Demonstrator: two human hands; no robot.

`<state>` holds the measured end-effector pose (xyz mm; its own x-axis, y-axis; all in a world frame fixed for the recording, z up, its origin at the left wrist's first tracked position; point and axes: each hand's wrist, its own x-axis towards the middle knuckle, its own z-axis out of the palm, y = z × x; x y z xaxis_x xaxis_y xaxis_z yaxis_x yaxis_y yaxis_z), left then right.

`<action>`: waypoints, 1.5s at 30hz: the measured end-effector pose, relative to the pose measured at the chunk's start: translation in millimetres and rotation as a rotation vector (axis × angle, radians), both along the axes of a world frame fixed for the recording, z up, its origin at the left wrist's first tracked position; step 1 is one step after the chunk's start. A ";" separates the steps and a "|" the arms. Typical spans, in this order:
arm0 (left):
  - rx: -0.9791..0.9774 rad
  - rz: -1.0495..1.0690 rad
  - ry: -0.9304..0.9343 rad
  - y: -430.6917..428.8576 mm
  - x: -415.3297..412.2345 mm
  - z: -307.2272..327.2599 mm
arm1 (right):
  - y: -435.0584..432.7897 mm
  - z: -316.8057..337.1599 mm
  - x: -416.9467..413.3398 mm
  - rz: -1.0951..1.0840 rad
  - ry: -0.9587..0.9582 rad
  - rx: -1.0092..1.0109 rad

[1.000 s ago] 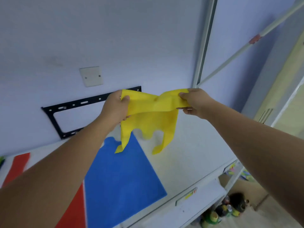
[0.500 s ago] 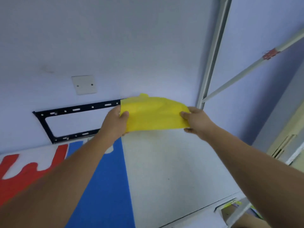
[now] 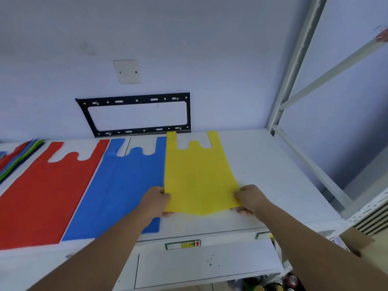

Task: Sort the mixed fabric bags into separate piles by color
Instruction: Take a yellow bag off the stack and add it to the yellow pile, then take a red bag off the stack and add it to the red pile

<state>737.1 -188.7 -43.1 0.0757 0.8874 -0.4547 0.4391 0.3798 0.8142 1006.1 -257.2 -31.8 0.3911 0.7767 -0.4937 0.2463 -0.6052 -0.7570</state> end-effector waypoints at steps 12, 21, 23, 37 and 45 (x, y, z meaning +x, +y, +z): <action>0.262 -0.154 0.320 -13.5 -26.4 17.7 | -8.9 -3.7 0.0 0.115 -0.493 -0.032; 0.328 -0.250 0.410 -11.8 -98.9 21.7 | 14.2 4.2 -95.3 0.341 -0.619 0.163; 0.315 -0.258 0.402 -10.7 -127.4 21.3 | 23.1 9.1 -134.8 0.392 -0.604 0.197; 0.255 0.183 0.175 2.1 -478.0 4.8 | 99.7 11.5 -529.5 0.635 -0.295 0.332; 0.250 0.228 0.322 18.6 -576.3 27.8 | 154.5 1.7 -639.3 0.642 -0.037 0.329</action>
